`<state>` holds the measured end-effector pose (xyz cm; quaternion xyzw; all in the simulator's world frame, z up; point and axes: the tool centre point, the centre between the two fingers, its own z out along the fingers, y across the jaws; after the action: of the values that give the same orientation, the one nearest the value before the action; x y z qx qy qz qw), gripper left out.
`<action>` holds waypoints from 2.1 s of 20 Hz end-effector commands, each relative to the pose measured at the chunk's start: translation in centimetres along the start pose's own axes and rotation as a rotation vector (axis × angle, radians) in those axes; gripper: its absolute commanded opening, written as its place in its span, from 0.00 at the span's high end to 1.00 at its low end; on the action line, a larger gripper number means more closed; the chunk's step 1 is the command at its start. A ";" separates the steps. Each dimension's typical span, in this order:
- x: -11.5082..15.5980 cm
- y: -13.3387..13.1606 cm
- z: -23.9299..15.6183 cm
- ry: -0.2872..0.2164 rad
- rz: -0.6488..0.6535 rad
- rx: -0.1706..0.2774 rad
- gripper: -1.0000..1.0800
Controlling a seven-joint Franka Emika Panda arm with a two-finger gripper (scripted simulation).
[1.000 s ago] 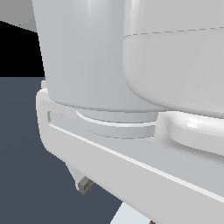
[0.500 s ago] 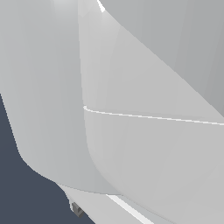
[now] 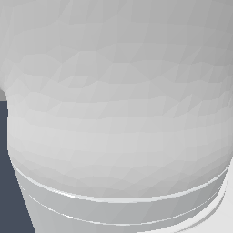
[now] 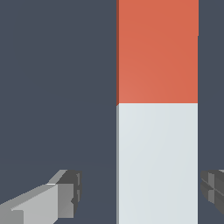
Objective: Insert the peg into the horizontal hole in a box.
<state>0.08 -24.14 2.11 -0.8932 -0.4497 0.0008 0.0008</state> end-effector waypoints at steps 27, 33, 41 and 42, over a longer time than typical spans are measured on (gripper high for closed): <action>7.8 -4.8 -3.1 0.000 -0.105 -0.002 1.00; 15.3 -10.6 -6.6 0.000 -0.212 -0.003 1.00; 22.8 -17.7 -10.5 -0.001 -0.329 -0.003 1.00; 23.4 -18.3 -10.9 -0.001 -0.339 -0.003 1.00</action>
<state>-0.47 4.13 12.28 -0.8091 -0.5876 0.0012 0.0001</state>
